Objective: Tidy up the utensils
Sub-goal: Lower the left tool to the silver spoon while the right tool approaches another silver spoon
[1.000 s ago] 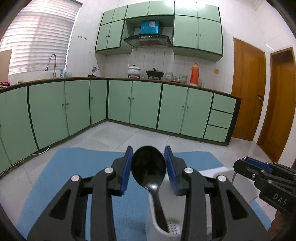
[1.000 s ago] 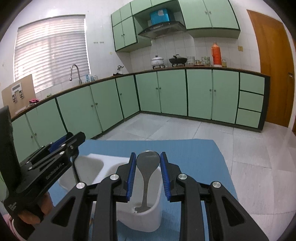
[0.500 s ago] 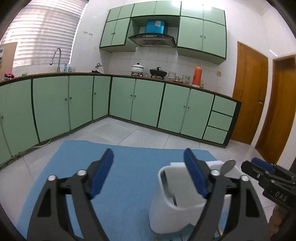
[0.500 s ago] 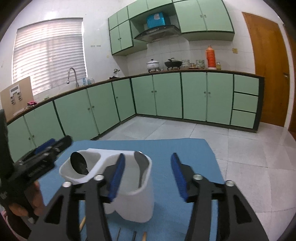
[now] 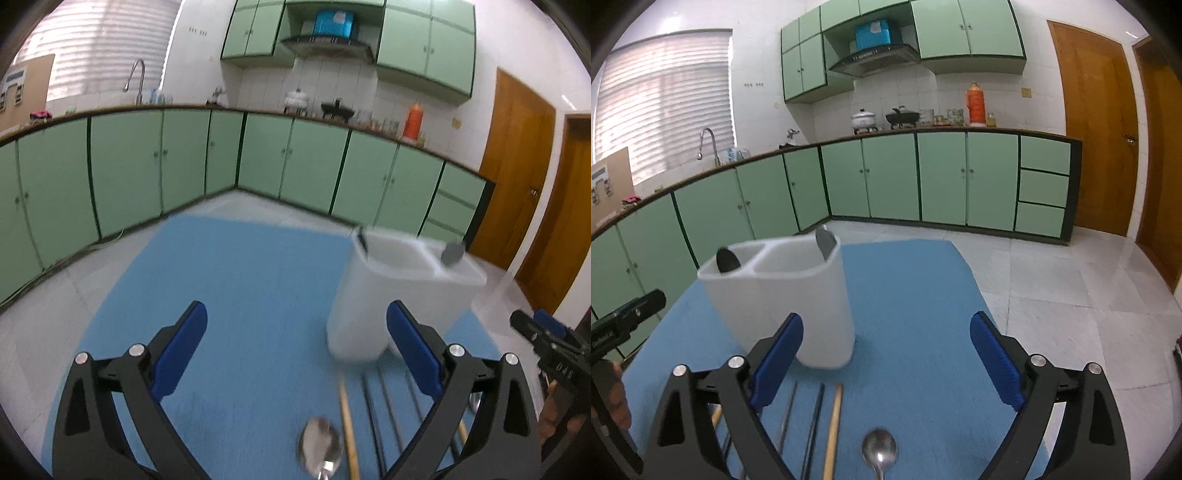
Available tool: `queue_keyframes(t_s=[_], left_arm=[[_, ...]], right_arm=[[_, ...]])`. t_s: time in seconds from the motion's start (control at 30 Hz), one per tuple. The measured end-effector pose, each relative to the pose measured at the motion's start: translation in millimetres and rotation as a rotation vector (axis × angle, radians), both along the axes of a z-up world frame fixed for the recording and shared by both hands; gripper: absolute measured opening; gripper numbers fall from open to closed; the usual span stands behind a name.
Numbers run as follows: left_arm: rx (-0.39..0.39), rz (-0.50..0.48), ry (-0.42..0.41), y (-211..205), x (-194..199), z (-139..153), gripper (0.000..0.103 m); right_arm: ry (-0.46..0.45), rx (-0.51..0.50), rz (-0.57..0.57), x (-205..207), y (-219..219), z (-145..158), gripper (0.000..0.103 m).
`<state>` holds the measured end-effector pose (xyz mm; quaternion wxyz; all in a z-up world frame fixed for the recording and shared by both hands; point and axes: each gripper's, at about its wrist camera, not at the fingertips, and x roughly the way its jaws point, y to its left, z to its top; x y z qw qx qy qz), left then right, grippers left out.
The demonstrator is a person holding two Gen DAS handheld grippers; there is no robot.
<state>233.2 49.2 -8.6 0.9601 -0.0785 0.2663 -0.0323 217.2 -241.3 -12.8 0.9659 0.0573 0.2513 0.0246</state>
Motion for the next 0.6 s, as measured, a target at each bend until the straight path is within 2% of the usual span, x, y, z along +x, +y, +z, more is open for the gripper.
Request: queue_keyframes(t_s=[0.27,0.6], left_arm=[[0.054,0.016,0.175,-4.9,-13.1,-39.0,0.095],[0.042,0.005,0.26,-7.8,-8.2,-59.9,0.094]], right_arm=[[0.058,-0.01,0.002,-17.1,2.6,-20.9,0.09],[0.092,-0.002,0.008,-23.1,1.8,-33.9,0.09]])
